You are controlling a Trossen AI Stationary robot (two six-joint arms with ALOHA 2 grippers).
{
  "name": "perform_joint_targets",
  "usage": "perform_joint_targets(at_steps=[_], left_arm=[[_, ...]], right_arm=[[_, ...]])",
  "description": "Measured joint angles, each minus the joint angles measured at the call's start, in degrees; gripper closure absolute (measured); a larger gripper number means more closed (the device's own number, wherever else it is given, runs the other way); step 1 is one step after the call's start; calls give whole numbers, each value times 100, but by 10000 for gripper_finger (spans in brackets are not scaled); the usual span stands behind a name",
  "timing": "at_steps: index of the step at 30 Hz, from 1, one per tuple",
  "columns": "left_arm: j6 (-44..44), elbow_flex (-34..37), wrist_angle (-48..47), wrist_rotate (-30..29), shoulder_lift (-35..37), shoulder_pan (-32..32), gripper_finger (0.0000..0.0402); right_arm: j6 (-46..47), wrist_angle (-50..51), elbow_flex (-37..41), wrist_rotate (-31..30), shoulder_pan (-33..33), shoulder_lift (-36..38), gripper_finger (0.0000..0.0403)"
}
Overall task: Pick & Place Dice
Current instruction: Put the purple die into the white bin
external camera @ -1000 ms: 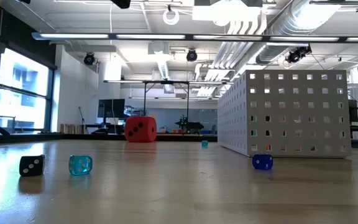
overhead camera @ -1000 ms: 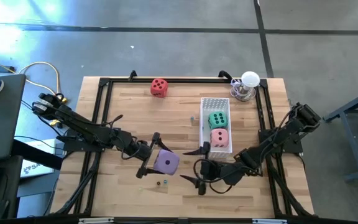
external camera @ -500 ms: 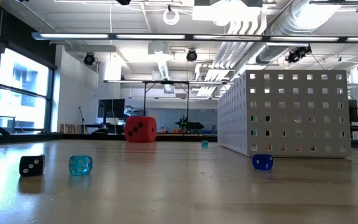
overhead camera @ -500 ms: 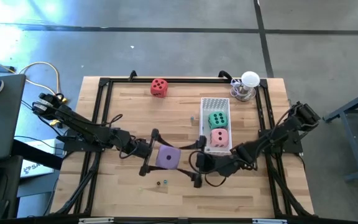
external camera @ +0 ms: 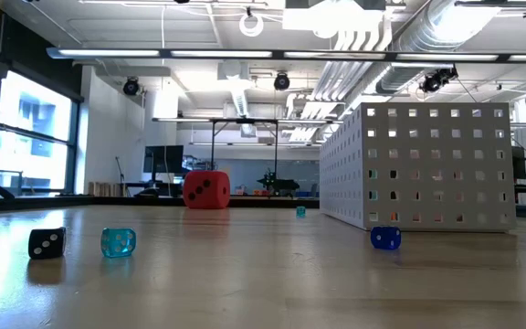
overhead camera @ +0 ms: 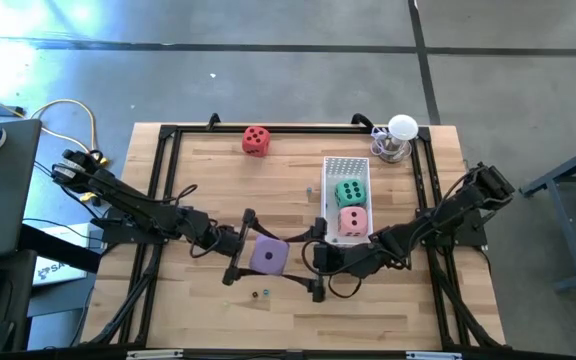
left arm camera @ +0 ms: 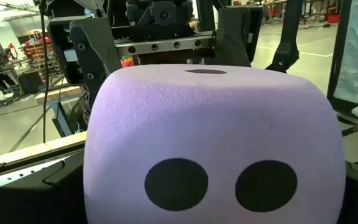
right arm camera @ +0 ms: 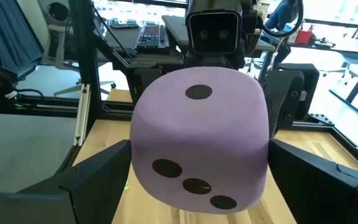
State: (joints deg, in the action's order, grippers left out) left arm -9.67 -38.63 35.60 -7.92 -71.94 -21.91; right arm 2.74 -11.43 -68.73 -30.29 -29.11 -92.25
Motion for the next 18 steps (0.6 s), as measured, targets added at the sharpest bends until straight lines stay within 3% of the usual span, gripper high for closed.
perform_joint_targets(at_steps=[9,18], left_arm=[[1,2,16,-35,-2,0,2],[-160,22,-35,-13,-4,-29,2]], right_arm=[[-256,56,0,-26,-69,-39,41],[-928,-671,-2,-183,-8,-539,41]])
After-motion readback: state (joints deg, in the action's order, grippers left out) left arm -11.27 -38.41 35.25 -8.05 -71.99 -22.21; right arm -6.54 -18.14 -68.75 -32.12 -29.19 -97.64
